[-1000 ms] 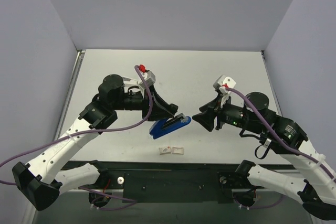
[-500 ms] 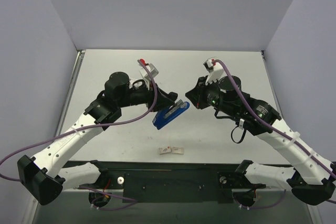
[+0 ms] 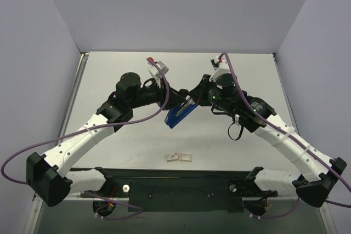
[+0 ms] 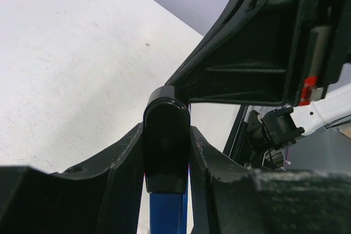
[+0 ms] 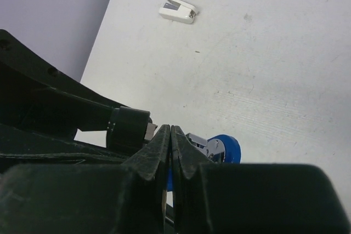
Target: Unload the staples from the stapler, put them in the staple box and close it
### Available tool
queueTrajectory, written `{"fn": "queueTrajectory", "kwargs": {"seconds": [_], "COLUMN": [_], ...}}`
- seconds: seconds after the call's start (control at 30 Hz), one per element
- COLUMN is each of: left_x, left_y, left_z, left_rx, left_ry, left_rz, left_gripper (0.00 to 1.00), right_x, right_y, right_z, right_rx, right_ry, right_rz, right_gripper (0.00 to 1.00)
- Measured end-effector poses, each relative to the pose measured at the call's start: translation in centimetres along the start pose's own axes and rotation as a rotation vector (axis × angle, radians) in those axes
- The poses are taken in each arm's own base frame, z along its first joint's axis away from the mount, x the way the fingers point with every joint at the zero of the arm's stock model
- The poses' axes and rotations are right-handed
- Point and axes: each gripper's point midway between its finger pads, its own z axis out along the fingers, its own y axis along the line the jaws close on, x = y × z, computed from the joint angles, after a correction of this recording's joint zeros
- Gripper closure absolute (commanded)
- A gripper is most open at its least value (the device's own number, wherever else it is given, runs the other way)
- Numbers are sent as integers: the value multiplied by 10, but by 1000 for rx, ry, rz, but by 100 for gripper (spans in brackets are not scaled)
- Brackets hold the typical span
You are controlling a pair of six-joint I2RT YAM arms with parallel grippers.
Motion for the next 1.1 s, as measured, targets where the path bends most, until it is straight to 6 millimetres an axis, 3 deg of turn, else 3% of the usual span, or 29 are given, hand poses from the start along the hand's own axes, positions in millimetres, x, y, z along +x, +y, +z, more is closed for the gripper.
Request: {"fn": "queueTrajectory", "kwargs": {"seconds": [0.4,0.47,0.6,0.67,1.1], "left_x": [-13,-16,-19,-20,-36], "left_y": [2,3,7,9,16], "left_z": [5,5,5,5,0], "left_rx": [-8,-16,-41,-52,-93], "left_ry": [-56,-69,-85,-90,-150], "left_rz": [4,2,-2,-2,-17], "left_gripper": [100,100,100,100,100], "right_x": [19,24,37,43,74], "right_y": [-16,-19,-26,-31,-54], "right_z": [19,23,30,33,43], "right_rx": [36,40,55,62,106], "right_ry": [19,24,41,48,75], "right_rz": [95,100,118,124,145], "right_gripper": [100,95,73,71,82]}}
